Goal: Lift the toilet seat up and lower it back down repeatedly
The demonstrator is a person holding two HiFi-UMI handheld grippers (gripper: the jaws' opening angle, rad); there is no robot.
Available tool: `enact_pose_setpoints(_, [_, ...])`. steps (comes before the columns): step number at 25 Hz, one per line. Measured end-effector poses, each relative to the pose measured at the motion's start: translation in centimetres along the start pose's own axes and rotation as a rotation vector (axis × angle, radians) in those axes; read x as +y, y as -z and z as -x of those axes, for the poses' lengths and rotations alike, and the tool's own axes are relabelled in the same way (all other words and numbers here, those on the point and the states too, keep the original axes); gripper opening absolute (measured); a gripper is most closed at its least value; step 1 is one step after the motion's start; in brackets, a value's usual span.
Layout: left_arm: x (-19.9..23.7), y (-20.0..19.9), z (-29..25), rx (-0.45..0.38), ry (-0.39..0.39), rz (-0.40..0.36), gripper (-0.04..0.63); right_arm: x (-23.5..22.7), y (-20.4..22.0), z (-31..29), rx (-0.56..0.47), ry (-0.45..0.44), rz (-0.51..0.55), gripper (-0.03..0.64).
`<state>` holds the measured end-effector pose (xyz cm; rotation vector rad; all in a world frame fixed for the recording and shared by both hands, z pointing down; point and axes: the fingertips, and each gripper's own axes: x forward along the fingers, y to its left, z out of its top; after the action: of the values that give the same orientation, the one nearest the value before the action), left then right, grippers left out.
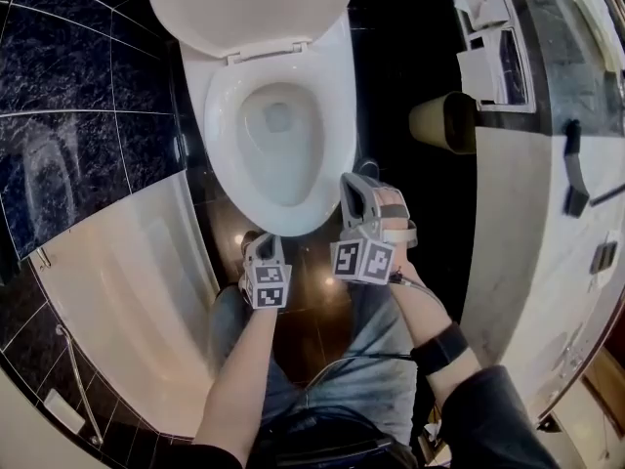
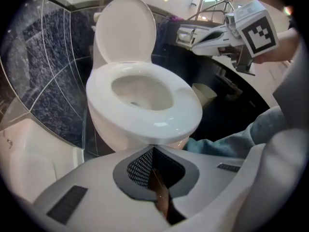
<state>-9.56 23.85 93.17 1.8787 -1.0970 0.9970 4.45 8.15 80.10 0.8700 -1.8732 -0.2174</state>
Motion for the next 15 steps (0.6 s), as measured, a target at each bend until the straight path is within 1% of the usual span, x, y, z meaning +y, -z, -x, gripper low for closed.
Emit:
enact_pose_setpoints(1, [0.1,0.4,-0.5,0.008,0.004,-0.001,-0.006,0.1,0.3,-0.1,0.004,0.001,-0.004,0.018])
enact_pose_setpoints(4, [0.1,0.4,-1.1,0.020,0.025,-0.041,-0.005,0.2,1.1,-0.5,0.018,0.002,-0.014,0.018])
enact_pose_setpoints(6, [0.4,0.8,-0.8,0.038,0.019,-0.027,-0.005,0.3,1.4,-0.5,0.029,0.000,-0.025,0.018])
enact_pose_setpoints(8, [1.0,0.7,-0.3,0.039,0.004,-0.007,-0.005,0.3,1.2,-0.4,0.034,-0.001,-0.036,0.018])
enact_pose_setpoints(11, [1.1,-1.2,0.7,0.011,0.001,-0.013,-0.005,-0.2,0.4,0.1,0.032,0.001,-0.044,0.018])
enact_pose_setpoints(15, [1.1,-5.6,3.8,-0.034,-0.008,-0.018,-0.005,-2.3,-1.9,1.6,0.023,0.005,-0.064,0.020])
